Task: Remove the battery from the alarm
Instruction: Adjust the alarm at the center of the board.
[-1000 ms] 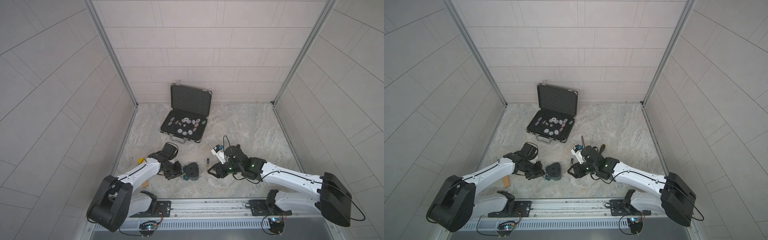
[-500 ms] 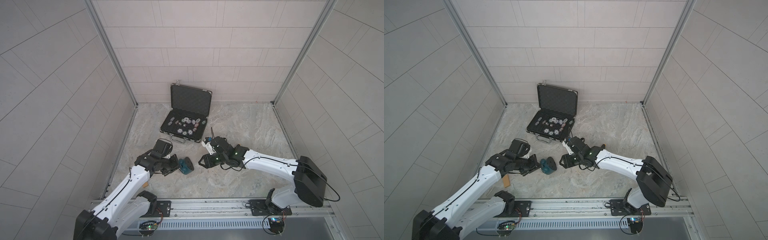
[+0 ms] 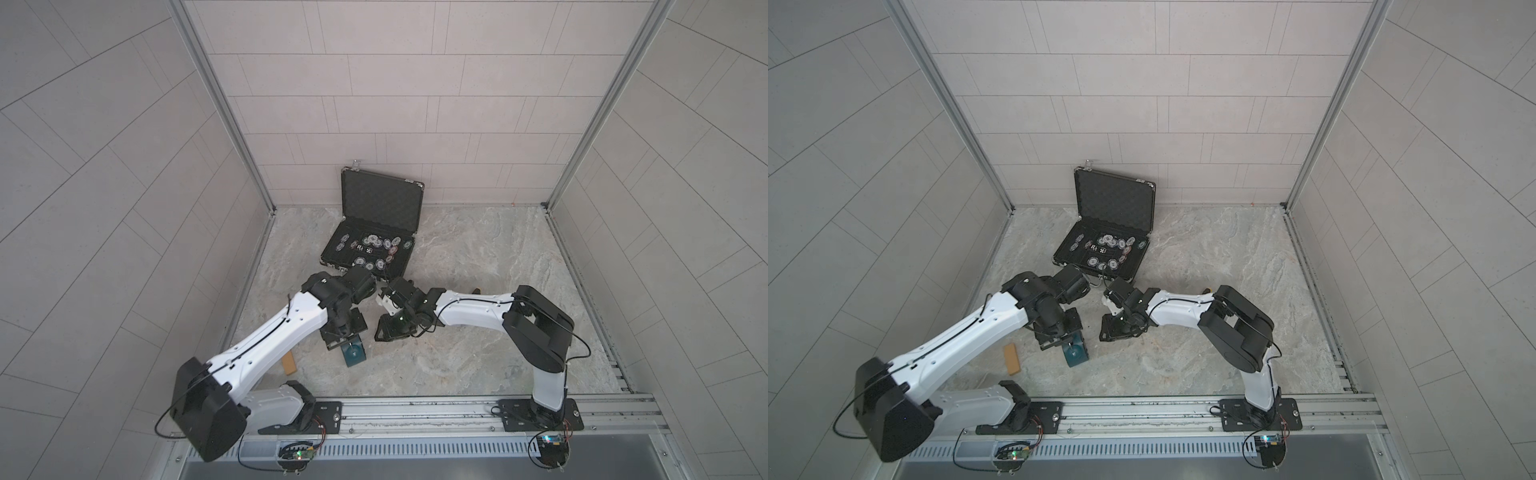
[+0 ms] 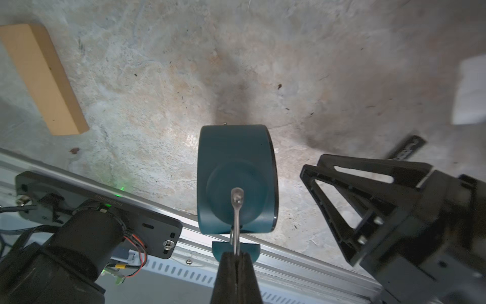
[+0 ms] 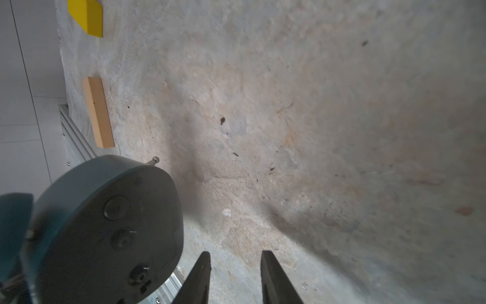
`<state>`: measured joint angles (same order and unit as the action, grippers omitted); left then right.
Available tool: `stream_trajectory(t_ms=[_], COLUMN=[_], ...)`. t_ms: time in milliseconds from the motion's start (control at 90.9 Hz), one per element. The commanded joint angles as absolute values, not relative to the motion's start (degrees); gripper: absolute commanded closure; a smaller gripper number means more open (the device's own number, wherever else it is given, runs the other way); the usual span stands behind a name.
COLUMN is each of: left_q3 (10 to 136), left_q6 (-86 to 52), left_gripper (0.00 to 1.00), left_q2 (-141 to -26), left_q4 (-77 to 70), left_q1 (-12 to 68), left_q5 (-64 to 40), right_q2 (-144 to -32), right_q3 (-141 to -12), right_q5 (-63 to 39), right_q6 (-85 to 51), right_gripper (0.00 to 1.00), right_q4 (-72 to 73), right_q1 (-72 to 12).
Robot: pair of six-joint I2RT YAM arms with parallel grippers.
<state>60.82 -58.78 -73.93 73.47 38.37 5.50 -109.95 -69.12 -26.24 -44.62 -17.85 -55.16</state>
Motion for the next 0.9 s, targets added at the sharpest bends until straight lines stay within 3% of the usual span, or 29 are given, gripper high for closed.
stream_trajectory(t_ms=[0,132,583,814,891], left_q3=[63.2,65.4,72.5,78.7,79.9], left_q6=[-62.2,-62.5,-61.2,-61.1,-60.6], left_gripper=[1.00,1.00,1.00,1.00,0.91], left_q2=[-78.2,-84.2,-99.2,-106.5,-107.7], left_q4=[74.8,72.8,62.8,62.0,62.0], left_q1=[41.0,43.2,46.8,48.9,49.3], left_q5=[8.6,9.0,5.6,5.6,5.0], right_q2=[-110.0,-102.9,-65.6,-57.5,-56.5], right_q3=[-68.0,-61.5,-41.3,-37.9,-38.1], right_q5=[-30.1,-25.1,-13.8,-12.6,-12.5], right_q6=[-47.4,-48.7,-44.4,-42.4,-41.7], right_gripper=[0.69,0.71,0.66,0.65,0.65], right_q4=[-14.4,-13.7,-19.8,-23.7,-24.6], right_q1=[-55.3,-52.6,-31.4,-26.4,-26.2])
